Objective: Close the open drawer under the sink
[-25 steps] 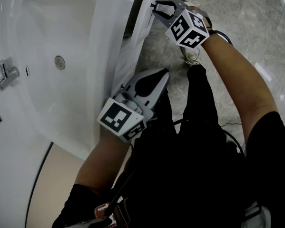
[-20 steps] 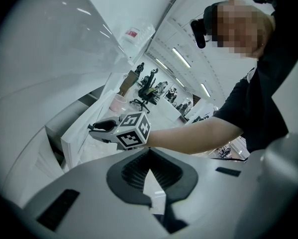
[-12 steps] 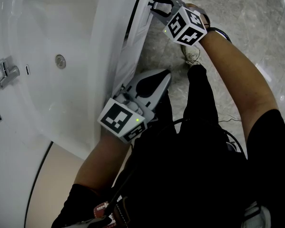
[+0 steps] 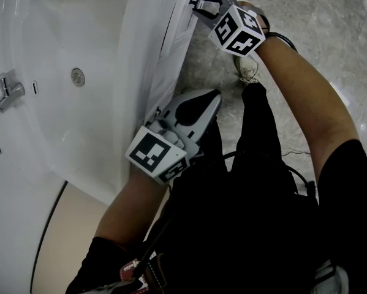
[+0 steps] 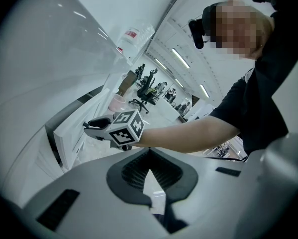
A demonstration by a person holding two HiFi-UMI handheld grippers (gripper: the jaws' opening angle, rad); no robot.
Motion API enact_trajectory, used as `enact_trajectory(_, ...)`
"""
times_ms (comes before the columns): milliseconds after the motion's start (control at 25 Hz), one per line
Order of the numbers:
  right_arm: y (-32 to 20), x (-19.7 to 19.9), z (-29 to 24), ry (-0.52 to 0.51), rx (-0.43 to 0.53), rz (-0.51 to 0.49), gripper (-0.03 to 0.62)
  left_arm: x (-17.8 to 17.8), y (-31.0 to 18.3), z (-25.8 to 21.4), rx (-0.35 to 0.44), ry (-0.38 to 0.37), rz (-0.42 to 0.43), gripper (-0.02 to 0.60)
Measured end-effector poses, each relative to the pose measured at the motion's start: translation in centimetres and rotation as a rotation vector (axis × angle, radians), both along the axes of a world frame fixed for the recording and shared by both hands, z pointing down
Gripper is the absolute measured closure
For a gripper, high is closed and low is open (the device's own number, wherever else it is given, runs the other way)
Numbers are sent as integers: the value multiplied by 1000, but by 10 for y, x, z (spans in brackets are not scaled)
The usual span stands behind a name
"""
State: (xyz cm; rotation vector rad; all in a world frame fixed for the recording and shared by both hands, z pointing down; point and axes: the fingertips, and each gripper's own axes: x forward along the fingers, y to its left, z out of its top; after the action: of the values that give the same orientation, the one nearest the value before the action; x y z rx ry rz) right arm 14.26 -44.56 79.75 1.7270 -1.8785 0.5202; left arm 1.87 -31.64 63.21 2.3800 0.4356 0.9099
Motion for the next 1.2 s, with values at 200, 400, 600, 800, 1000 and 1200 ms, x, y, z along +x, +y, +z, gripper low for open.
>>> enact_trajectory(200,-5,2,-1,2,-4,-1,470,2,-1,0,0,8,10,581)
enact_trajectory(400,-7,-2,0,4,-24,-12,470,1,-6,-2,-14,-2,-9,581)
enact_trajectory(600,-6,2,-1,4,-28,-5,470,4,-2,-4,-25,-4,-2,581)
enact_trajectory(800,-11,0,-1,13,-25,-6,470,7,-4,-5,9,15,14,581)
enact_trajectory(1000,-13,0,0,14,-17,3,470,4,3,-3,2,13,43,581)
enact_trajectory(1200,-20,1,0,11,-7,7,470,6,-2,3,2,8,24,581)
